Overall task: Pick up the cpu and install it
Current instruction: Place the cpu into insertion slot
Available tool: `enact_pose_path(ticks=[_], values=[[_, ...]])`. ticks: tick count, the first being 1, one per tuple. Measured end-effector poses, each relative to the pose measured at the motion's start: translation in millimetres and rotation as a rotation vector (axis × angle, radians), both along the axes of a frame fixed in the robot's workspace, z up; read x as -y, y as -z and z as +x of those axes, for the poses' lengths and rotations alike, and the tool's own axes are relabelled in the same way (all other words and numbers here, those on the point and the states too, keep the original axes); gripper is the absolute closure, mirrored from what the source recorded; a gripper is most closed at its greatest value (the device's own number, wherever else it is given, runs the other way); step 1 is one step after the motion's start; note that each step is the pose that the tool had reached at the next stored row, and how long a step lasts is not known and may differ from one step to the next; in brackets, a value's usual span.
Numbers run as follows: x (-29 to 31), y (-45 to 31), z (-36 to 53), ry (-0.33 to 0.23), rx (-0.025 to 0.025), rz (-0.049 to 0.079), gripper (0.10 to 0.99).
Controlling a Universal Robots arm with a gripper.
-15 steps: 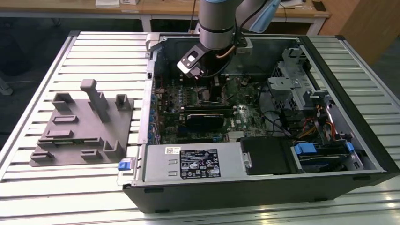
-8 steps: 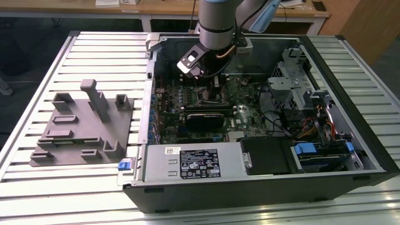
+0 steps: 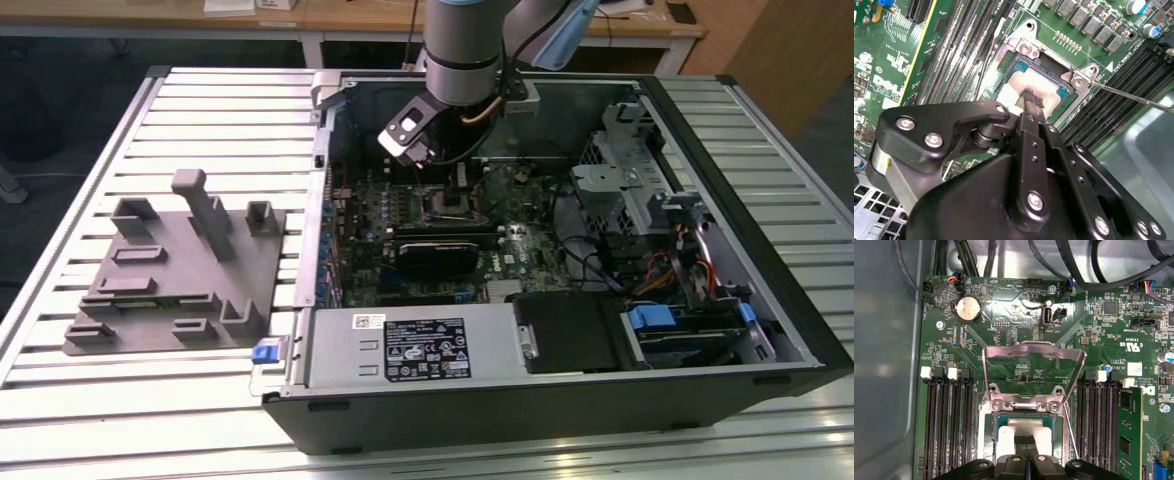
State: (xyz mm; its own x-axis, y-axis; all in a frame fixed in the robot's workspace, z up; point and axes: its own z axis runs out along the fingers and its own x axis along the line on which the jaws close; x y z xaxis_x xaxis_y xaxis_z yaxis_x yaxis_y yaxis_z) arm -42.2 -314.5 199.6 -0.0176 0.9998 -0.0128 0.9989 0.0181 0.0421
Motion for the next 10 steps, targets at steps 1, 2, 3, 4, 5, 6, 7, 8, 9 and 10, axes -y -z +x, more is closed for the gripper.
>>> enact_pose_path(ticks=[1, 2, 3, 4, 5, 6, 7, 8, 9, 10], values=[[0.0, 0.0, 0.0, 0.0, 0.0, 0.0, 0.98], [0.0, 0.0, 0.0, 0.0, 0.0, 0.0, 0.98], [0.0, 0.0, 0.0, 0.0, 0.0, 0.0, 0.98], [0.0, -0.1, 0.0, 0.0, -0.0001, 0.0, 0.98], [0.0, -0.1, 0.0, 0.0, 0.0, 0.0, 0.98], [0.0, 0.1, 0.0, 0.0, -0.0002, 0.0, 0.98], [0.1, 0.3, 0.0, 0.0, -0.0004, -0.001, 0.98], [0.1, 0.6, -0.1, 0.001, -0.0007, -0.001, 0.98], [0.2, 0.6, -0.1, 0.001, -0.0006, -0.001, 0.98], [0.1, 0.7, -0.1, 0.001, -0.0005, -0.001, 0.98]])
